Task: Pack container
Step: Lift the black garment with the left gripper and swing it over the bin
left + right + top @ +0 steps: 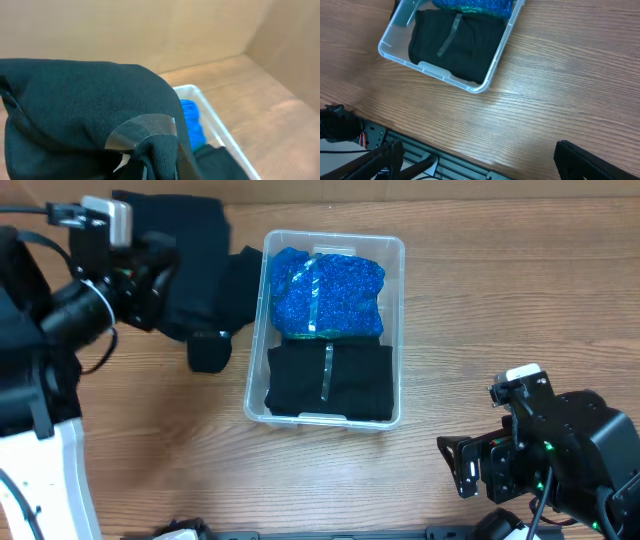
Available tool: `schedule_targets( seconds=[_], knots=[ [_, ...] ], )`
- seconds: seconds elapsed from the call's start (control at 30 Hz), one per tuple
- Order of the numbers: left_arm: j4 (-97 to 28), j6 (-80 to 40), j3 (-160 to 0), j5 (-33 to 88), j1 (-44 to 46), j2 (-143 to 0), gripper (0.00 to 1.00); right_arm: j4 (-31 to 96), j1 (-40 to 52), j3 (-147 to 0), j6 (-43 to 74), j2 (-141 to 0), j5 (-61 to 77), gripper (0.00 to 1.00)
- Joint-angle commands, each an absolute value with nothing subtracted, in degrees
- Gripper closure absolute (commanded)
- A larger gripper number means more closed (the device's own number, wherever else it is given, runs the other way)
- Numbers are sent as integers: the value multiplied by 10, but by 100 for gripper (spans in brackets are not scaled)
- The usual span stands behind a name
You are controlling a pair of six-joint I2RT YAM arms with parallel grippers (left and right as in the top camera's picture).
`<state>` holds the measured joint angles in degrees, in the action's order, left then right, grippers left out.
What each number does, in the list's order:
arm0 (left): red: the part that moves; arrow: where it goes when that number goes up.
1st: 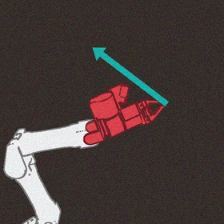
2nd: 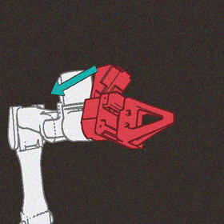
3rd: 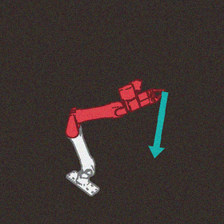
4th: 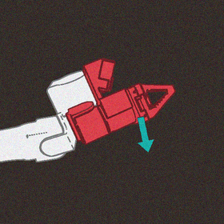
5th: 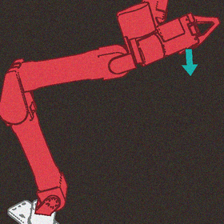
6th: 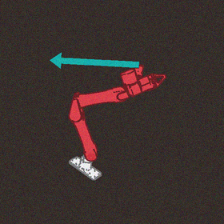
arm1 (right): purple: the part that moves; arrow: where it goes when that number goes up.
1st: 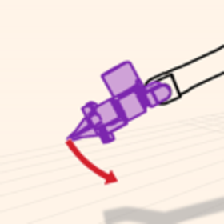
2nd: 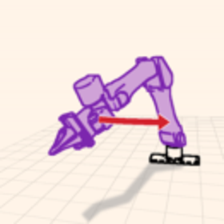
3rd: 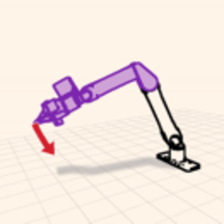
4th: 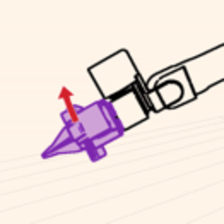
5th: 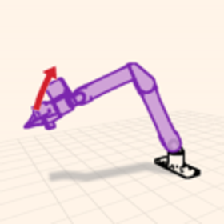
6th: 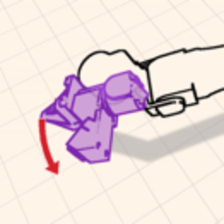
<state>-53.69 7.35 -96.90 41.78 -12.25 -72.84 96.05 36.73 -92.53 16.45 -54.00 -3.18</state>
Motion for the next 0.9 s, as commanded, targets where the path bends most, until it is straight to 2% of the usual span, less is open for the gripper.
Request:
schedule_targets(
  seconds=[0.0, 0.3, 0.5, 0.6, 0.67, 0.73, 0.77, 0.87],
  knots=[
    [-544, 125, -977, 483, -94, -720, 96, 959, 367, -925, 163, -538, -33, 0],
    [-525, 294, -977, 545, 47, -806, 96, 959, 367, -925, 163, -538, -33, 0],
    [-431, 350, -977, 725, 53, -941, 96, 959, 367, -925, 163, -538, -33, 0],
    [-352, 316, -977, 792, 53, -1010, 96, 959, 367, -925, 163, -538, -33, 0],
    [-185, 191, -977, 906, 53, -1086, 96, 959, 367, -925, 163, -538, -33, 0],
    [-25, 20, -977, 907, 53, -1142, 96, 959, 367, -925, 163, -538, -33, 0],
    [25, -28, -977, 907, 53, -1163, 96, 959, 367, -925, 163, -538, -33, 0],
    [46, -43, -977, 907, 53, -1183, 96, 959, 367, -925, 163, -538, -33, 0]
  ],
)
